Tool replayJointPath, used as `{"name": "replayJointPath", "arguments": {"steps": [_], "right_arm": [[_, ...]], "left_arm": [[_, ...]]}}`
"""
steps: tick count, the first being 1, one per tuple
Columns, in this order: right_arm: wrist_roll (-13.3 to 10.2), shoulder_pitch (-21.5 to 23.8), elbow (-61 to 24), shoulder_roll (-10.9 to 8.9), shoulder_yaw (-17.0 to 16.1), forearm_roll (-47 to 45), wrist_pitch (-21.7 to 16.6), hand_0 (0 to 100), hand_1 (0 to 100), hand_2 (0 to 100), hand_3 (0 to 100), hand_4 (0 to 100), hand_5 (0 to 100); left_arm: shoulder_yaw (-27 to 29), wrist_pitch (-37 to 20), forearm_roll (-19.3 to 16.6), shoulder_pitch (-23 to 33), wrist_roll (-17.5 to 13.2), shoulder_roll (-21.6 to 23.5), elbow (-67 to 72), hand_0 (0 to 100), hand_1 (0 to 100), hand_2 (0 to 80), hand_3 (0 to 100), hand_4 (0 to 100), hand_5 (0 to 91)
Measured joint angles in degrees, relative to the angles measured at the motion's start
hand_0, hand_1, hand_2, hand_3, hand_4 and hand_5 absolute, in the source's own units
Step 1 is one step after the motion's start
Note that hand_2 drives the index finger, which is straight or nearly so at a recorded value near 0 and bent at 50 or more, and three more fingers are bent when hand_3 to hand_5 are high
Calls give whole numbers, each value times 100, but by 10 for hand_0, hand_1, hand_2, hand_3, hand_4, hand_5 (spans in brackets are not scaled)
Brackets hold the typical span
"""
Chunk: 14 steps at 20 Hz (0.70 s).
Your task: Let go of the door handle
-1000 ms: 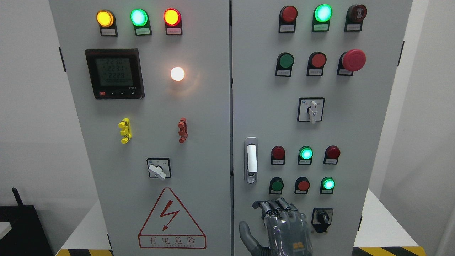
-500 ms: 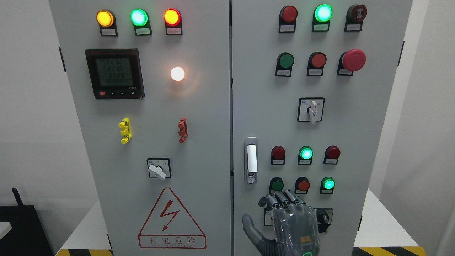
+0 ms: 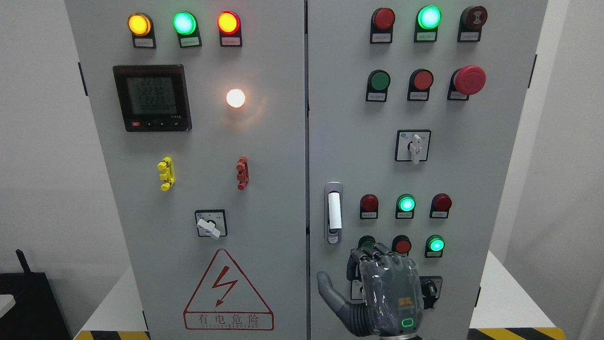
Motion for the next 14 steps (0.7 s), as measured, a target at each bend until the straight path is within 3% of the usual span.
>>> {"name": "replayJointPath", "arguments": {"steps": [6,14], "right_arm": [[57,-89,17,47,3,-23,10,229,179,921,1000,869,972],[206,-156,35,101,8,-26,67,237,183,935,1000,876,975]], "left_arm": [[0,0,0,0,0,0,0,120,389,0,0,0,0],[0,0,0,0,0,0,0,120,389,0,0,0,0]]}}
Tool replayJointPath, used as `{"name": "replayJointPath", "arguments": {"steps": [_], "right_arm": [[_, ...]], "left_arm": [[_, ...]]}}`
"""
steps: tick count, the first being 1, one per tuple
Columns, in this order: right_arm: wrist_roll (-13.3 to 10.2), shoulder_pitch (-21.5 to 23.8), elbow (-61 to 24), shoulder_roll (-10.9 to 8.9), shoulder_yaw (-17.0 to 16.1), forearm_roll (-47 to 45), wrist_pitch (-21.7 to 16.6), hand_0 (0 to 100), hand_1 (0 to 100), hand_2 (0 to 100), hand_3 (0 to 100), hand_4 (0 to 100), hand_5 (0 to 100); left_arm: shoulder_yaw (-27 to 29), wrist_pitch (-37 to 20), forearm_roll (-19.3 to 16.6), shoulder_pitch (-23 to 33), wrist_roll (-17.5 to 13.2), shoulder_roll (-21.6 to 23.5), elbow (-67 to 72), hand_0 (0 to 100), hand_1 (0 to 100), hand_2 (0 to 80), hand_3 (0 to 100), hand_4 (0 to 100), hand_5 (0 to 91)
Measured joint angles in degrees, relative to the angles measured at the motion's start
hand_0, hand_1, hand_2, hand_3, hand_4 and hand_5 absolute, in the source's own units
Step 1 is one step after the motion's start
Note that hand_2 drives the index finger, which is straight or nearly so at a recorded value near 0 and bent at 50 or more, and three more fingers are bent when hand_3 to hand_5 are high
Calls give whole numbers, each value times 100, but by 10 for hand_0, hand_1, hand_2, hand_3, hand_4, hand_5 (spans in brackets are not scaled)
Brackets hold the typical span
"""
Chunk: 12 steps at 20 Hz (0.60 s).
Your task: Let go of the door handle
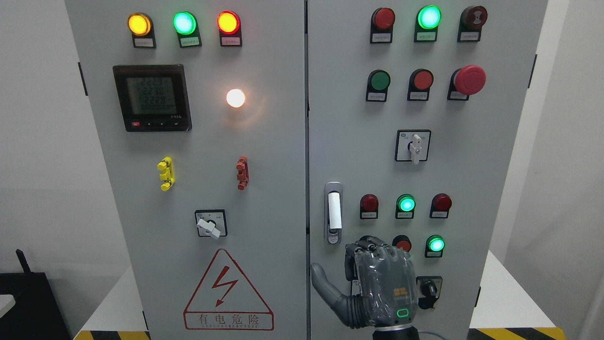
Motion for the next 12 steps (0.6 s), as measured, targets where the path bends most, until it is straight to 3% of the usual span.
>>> {"name": "replayJointPath", "arguments": {"steps": [8,12], "right_arm": [[51,-195,18,28,-8,0,61,232,430,935,1000,879,977],[75,-327,48,37,-13,-5,134,233,460,934,1000,880,979]], "left_arm": [[0,0,0,0,0,0,0,120,389,0,0,0,0],[0,0,0,0,0,0,0,120,389,0,0,0,0]]}}
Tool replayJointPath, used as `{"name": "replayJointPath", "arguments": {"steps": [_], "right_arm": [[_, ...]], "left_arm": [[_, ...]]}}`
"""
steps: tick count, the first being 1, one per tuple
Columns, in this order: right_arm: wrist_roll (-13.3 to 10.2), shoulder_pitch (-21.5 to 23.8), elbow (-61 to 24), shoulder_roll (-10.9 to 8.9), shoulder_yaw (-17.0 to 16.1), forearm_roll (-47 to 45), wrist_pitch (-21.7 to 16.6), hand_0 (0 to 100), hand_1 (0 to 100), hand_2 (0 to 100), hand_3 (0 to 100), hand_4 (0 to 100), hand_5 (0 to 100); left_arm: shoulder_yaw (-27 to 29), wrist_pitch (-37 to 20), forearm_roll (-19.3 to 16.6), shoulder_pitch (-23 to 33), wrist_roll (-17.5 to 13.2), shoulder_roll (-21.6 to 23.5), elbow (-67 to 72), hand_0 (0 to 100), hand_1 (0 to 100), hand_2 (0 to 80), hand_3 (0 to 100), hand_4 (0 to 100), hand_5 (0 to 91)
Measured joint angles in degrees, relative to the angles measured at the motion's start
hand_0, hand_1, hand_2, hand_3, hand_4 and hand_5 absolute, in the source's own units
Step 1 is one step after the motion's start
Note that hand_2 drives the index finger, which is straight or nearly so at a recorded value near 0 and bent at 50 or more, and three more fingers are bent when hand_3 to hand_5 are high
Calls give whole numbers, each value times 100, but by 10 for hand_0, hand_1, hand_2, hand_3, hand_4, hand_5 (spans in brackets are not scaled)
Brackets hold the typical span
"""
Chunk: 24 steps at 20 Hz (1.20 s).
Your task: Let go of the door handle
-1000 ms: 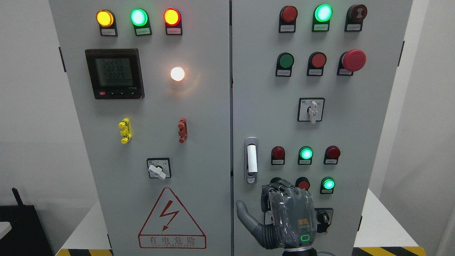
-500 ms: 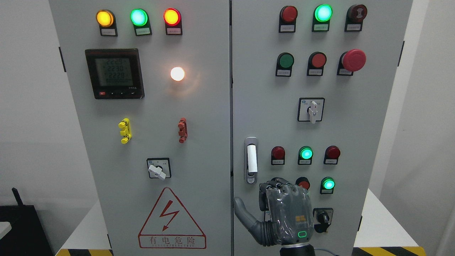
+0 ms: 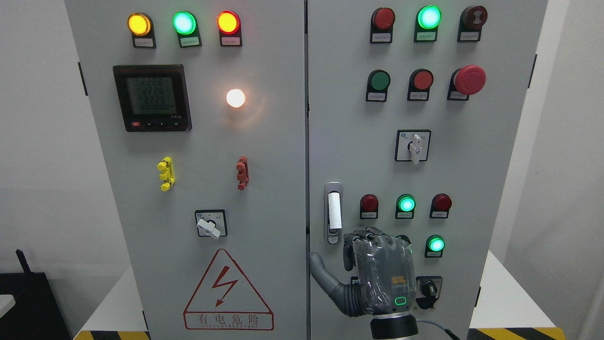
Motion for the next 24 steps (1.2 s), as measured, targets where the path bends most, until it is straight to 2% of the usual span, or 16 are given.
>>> {"name": "replayJointPath", "arguments": {"steps": [9,24], "right_arm": [[143,-234,77,12,-15,-9,49,236,465,932,1000,884,982],[185,-450,245,45,-23,-21,122,257,492,932,1000,885,980]], "left_arm": [[0,0,0,0,0,0,0,120,389,0,0,0,0],[0,0,0,0,0,1,0,120,389,0,0,0,0]]}}
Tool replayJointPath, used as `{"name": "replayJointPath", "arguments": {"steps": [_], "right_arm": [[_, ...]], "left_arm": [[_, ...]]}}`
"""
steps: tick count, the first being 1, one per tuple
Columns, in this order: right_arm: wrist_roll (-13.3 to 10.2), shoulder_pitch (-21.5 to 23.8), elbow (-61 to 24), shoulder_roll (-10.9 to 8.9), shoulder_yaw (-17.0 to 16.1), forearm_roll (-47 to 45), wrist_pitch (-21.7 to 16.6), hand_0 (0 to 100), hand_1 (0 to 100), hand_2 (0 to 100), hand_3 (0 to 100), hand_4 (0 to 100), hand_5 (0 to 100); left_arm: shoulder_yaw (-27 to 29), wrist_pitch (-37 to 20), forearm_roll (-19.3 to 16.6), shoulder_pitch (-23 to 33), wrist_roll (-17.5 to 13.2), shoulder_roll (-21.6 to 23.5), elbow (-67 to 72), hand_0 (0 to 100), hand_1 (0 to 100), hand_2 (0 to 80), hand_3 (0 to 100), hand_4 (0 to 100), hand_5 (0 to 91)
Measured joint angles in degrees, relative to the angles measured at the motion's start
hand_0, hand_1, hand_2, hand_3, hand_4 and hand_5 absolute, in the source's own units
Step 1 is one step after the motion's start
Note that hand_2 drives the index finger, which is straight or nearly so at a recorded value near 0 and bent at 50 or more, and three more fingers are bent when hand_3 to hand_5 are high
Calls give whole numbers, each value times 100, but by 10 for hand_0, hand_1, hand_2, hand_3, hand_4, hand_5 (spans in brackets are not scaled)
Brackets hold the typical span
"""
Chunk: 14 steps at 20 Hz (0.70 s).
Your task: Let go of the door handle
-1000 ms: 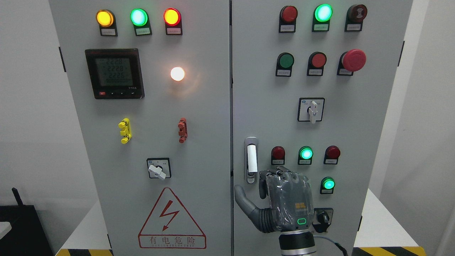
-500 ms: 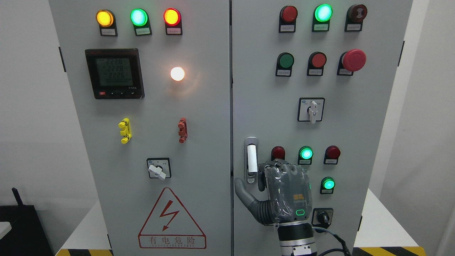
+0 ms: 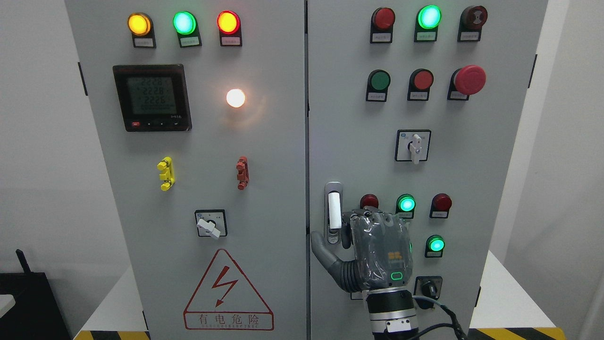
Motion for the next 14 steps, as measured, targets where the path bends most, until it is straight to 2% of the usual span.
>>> {"name": "replayJointPath", "arguments": {"steps": [5,14], "right_arm": [[17,-23,45,7,-4,0,55,296,510,931,1000,886,980],[-22,-36,99,11,-13,-32,89,300,519,930,1000,889,980]], "left_arm": [[0,0,0,0,0,0,0,120,389,0,0,0,0],[0,0,0,0,0,2,0,120,389,0,0,0,0]]}}
